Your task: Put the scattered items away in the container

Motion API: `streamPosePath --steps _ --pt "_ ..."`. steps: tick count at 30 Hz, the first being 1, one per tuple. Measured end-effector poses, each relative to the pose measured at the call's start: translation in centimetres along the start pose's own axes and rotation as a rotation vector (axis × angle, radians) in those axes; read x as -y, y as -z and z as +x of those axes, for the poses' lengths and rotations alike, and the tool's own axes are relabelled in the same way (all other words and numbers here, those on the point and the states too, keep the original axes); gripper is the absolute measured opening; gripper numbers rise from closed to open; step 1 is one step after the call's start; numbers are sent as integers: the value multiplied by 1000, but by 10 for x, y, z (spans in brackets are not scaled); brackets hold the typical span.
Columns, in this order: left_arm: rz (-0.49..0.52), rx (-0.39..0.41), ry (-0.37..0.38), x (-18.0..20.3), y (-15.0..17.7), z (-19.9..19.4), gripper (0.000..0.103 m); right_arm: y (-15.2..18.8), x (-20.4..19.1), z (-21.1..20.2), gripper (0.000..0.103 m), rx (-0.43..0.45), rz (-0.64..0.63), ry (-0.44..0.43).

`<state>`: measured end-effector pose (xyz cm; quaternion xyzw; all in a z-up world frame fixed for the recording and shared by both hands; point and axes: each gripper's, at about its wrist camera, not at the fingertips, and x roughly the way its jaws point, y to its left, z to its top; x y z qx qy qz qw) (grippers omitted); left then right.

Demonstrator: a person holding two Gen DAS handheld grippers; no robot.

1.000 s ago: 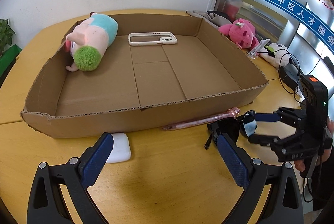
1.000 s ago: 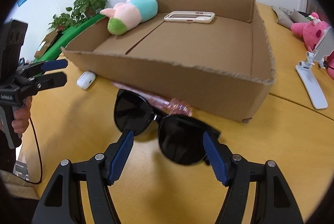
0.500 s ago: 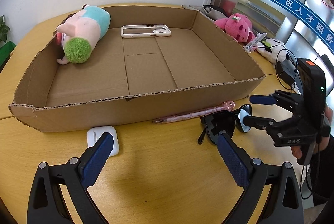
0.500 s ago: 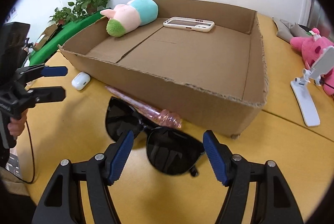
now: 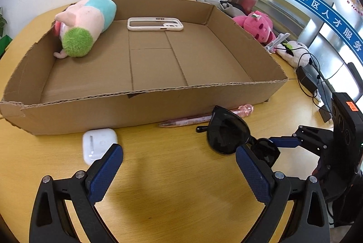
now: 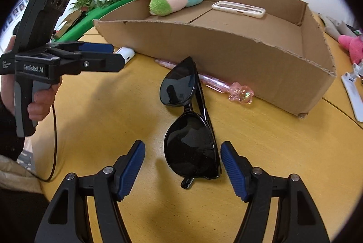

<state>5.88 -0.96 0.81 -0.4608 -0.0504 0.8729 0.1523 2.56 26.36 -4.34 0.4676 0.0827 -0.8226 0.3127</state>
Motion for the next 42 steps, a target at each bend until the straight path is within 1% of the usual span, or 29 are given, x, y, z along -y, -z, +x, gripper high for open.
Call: streamPosePath --steps 3,5,6,7,8,9,11,13,16,18,20,26,28,30,31,32,34,35,36,38,42 --pt "6 -8 24 5 0 3 101 -7 5 -2 69 28 75 28" --pt "9 -11 27 8 1 4 101 -10 11 4 69 16 128 55" --pt "7 -11 27 9 1 4 101 -10 12 8 63 1 142 68" --pt "2 -11 28 9 1 3 101 -10 13 13 55 -15 150 72" --pt "-2 -10 28 9 1 3 101 -10 13 14 52 -13 156 61" --pt "-5 -9 28 9 2 3 101 -10 11 14 46 -15 159 45" --pt "-21 -11 27 5 2 3 101 -11 5 14 43 -22 158 25" --pt "-42 -18 34 2 3 5 101 -10 1 15 37 -22 163 8" --pt "-63 -28 59 -1 3 8 101 -8 -5 11 30 4 179 -20" --pt "-78 -37 77 -2 3 11 101 -8 -9 8 28 28 182 -24" --pt "-95 -46 101 -3 3 13 101 -8 -12 7 27 35 187 -38" --pt "-163 -85 163 -6 2 24 99 -6 -24 9 27 49 159 -30" --pt "-182 -101 180 -5 1 30 96 -6 -29 12 27 49 151 -44" --pt "-190 -129 198 -3 2 37 89 -5 -36 13 27 49 135 -61" --pt "-191 -140 190 -2 2 40 88 -6 -39 14 27 50 127 -67" --pt "-183 -131 172 0 2 39 86 -6 -41 15 27 53 121 -68" --pt "-172 -134 142 1 2 39 76 -4 -40 15 27 58 129 -75" --pt "-175 -136 127 0 2 38 64 -4 -38 15 27 60 138 -81" --pt "-184 -138 119 -2 1 39 62 -3 -36 14 27 62 146 -82" --pt "-200 -146 135 -5 1 39 62 -2 -35 13 26 67 154 -94" --pt "-185 -145 103 -1 0 39 61 -1 -37 12 26 71 145 -94"
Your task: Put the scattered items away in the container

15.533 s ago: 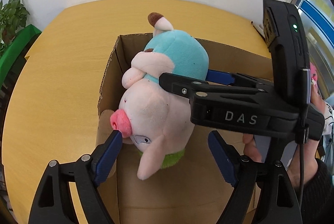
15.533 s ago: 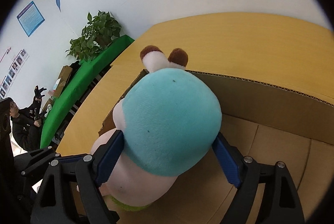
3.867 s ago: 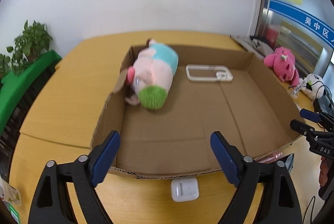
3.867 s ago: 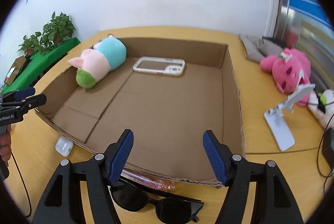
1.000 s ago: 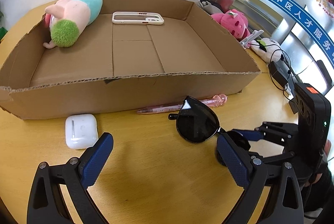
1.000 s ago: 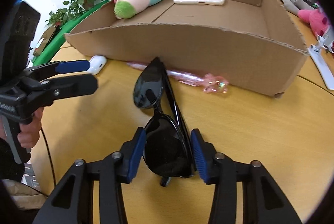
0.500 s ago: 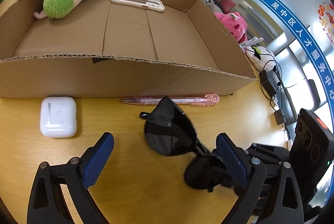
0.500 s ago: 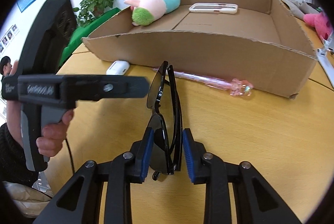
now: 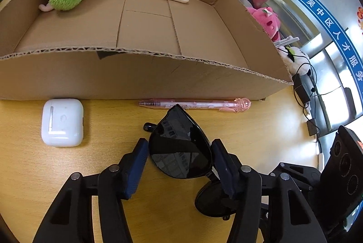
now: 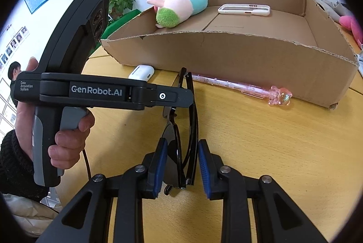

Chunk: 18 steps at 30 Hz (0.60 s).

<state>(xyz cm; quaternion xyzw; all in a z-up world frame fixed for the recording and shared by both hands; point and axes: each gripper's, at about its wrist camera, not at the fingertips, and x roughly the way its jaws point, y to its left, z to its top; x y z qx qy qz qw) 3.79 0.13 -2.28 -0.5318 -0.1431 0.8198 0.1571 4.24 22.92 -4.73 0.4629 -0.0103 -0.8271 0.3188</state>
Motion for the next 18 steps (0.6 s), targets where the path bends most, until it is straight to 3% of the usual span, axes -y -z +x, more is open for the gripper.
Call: streamPosePath --steps 1,3,5,18 --pt "3 1 -3 1 0 -1 56 0 0 0 26 2 0 0" --pt "16 11 25 5 -3 -8 33 -1 0 -3 25 20 1 -19" --pt "46 21 7 12 -5 -14 26 -3 -4 -9 24 51 -15 -17" --pt "20 -34 -37 18 1 -7 30 -4 -7 -7 24 58 -39 13"
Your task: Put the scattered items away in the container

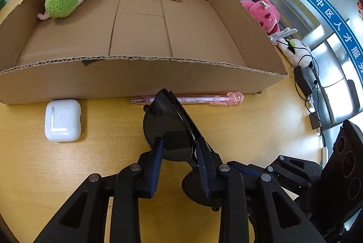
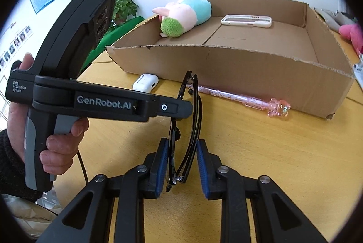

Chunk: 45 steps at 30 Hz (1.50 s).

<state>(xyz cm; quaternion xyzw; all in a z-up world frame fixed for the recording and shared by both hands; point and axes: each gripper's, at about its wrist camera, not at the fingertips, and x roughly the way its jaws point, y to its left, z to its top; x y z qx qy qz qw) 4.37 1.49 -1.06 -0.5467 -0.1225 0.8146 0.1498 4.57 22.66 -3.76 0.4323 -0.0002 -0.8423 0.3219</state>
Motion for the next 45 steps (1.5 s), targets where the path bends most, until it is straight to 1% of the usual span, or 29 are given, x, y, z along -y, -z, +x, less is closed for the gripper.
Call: streamPosePath --steps 2,5,6,7,8,9,10,11,14,20,21,23,24,25,27,29,34,35,36,37,39,45 --pt "-33 -16 10 -3 0 1 31 0 -3 -1 24 5 -23 13" --pt "-71 -36 9 -7 3 0 35 1 -2 -2 24 5 -22 2" --pt "-79 -43 2 -8 5 0 41 1 -2 -2 23 4 -22 0" --pt "-86 -53 -7 -10 7 0 44 2 -2 -2 23 3 -20 -2" --pt "-99 -62 -11 -12 9 0 51 2 -2 -1 23 -1 -18 -4" --pt "-114 -66 -12 -14 10 0 56 2 -1 -1 17 -6 -15 -6" --pt "-130 -73 0 -16 12 0 57 3 0 0 9 -13 -12 -4" --pt "-145 -81 22 -19 13 0 57 4 1 3 9 -28 -6 -8" --pt "-166 -85 43 -22 18 1 58 4 5 4 9 -33 14 -18" --pt "-174 -90 66 -23 19 1 57 3 8 4 9 -41 31 -41" --pt "-177 -93 80 -23 18 3 52 3 8 3 9 -42 32 -43" --pt "-186 -100 118 -22 18 4 47 3 8 3 9 -43 37 -45" --pt "-185 -103 131 -21 18 5 41 3 8 2 9 -43 39 -49" --pt "-182 -104 146 -20 19 5 39 4 7 1 9 -44 39 -53" --pt "-171 -112 183 -16 19 6 29 4 7 1 9 -43 38 -55" --pt "-152 -111 177 -12 18 5 29 4 6 1 9 -45 35 -52" --pt "-145 -110 180 -11 17 5 28 3 7 0 9 -48 35 -54" --pt "-137 -105 171 -9 17 4 24 3 7 0 9 -49 34 -54" --pt "-128 -95 161 -8 17 2 9 2 7 -1 9 -50 33 -52" --pt "-117 -83 154 -6 16 -1 4 2 7 -1 9 -49 33 -53" --pt "-100 -83 142 -3 15 -2 3 1 6 -1 9 -47 29 -52" --pt "-119 -85 144 -6 16 -2 0 0 6 -1 9 -47 29 -55"
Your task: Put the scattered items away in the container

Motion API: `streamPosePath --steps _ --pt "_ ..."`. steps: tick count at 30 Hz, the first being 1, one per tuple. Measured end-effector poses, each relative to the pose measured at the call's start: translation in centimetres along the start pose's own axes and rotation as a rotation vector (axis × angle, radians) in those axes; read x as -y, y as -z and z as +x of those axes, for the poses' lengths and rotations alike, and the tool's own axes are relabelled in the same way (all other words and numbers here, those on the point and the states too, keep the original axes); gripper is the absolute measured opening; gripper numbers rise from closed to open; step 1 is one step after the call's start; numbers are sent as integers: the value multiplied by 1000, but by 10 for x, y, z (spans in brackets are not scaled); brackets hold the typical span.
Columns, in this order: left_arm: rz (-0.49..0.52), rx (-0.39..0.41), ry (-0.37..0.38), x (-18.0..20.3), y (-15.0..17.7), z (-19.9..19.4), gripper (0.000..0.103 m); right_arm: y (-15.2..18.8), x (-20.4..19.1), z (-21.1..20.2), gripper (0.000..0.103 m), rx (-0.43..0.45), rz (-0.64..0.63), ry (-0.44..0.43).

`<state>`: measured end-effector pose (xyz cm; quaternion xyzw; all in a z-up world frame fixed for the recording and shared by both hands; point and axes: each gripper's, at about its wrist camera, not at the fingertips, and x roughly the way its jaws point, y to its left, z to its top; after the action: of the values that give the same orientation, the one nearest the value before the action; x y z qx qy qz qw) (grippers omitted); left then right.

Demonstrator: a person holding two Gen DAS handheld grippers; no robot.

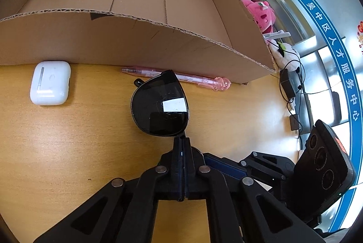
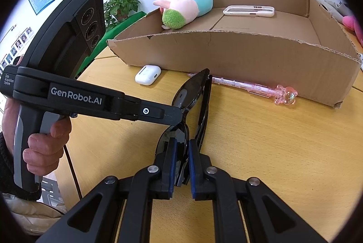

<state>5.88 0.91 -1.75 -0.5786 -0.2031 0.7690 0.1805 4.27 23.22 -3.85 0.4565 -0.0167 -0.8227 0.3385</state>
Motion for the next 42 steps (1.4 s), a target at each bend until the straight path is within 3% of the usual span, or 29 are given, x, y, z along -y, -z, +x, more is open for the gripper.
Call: streamPosePath --steps 8,13,16,18,19,21,25,33,34,35,42 --pt "39 12 12 10 2 -5 0 -2 -1 -3 8 8 -10 -11" --pt "-7 11 13 -6 2 -7 0 -1 7 -5 9 2 15 -25" --pt "-30 1 16 -16 5 -5 8 -1 15 -8 9 -10 32 -59" --pt "-42 -14 16 -21 7 0 20 -1 18 -10 19 -19 26 -55" --pt "-52 -21 20 -23 8 2 23 -2 19 -11 29 -21 23 -49" --pt "-66 -20 36 -26 8 5 25 -7 21 -13 40 -16 27 -47" --pt "-69 -12 45 -28 9 4 26 -22 22 -12 45 -24 16 -56" --pt "-111 41 26 -49 11 -9 26 -43 16 26 44 -147 -33 -7" --pt "-112 45 23 -51 11 -11 26 -44 14 30 36 -158 -41 -7" --pt "-110 49 19 -52 12 -11 26 -45 11 33 34 -168 -50 -11" --pt "-91 43 38 -50 9 -8 26 -44 8 31 30 -155 -42 9"
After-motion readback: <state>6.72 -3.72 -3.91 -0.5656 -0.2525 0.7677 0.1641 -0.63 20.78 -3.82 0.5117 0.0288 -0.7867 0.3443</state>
